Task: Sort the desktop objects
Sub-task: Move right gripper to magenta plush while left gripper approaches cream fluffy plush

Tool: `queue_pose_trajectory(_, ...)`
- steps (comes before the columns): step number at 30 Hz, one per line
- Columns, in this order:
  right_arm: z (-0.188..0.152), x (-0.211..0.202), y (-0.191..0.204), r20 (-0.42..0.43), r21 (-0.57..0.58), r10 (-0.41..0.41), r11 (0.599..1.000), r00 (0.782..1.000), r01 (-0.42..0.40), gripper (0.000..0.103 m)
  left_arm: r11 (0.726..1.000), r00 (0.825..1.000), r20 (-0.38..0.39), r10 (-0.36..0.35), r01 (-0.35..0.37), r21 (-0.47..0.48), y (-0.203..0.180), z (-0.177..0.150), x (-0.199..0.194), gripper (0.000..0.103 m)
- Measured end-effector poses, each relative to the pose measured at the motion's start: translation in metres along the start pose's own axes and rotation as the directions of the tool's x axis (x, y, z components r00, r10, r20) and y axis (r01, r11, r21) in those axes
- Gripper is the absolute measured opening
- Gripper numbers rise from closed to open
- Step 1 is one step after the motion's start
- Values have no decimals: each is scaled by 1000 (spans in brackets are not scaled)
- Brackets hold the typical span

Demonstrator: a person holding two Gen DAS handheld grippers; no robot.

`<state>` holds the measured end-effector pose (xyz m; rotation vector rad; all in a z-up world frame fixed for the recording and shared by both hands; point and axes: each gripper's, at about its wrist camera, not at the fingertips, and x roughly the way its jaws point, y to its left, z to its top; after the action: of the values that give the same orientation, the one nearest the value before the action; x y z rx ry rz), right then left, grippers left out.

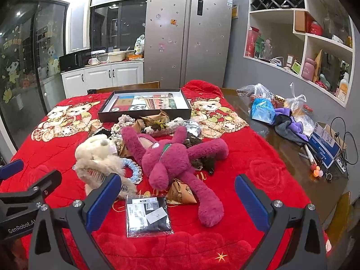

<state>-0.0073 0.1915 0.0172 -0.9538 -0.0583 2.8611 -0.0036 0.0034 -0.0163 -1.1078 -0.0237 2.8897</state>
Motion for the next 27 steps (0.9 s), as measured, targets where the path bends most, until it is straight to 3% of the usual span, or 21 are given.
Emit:
queue_pose_trajectory(14, -2, 6, -2, -18, -2, 3, 1000, 1000, -3, 103, 999, 999, -20, -27, 28, 27, -10, -1, 11, 103)
queue_pose_trajectory(27, -1, 22, -14, -26, -21, 29, 999, 999, -30, 103, 996, 996, -59, -70, 73, 43, -27, -2, 46, 103)
